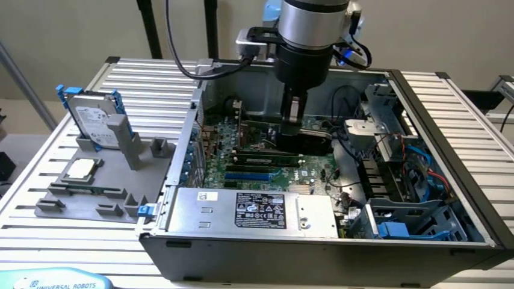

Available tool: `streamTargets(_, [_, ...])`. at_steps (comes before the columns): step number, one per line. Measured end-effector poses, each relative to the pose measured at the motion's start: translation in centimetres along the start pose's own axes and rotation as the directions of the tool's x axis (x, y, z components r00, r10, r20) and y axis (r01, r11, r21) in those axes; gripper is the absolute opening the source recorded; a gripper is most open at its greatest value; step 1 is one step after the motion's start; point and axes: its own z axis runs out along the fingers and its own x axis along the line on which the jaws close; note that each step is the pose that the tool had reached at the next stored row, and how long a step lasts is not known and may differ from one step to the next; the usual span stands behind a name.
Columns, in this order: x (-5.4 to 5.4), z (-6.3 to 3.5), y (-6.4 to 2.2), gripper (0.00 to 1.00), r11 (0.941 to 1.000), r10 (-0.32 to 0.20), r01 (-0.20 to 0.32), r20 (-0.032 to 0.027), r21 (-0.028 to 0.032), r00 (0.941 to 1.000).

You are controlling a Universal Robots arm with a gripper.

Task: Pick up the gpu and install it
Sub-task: 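Insert the gpu into the slot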

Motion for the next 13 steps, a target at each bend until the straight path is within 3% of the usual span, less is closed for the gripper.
streamTargets(13, [0.5, 2.15, 2.98, 0.27, 0.9996, -0.028, 0.028, 0.0004, 0.0049, 0.9996])
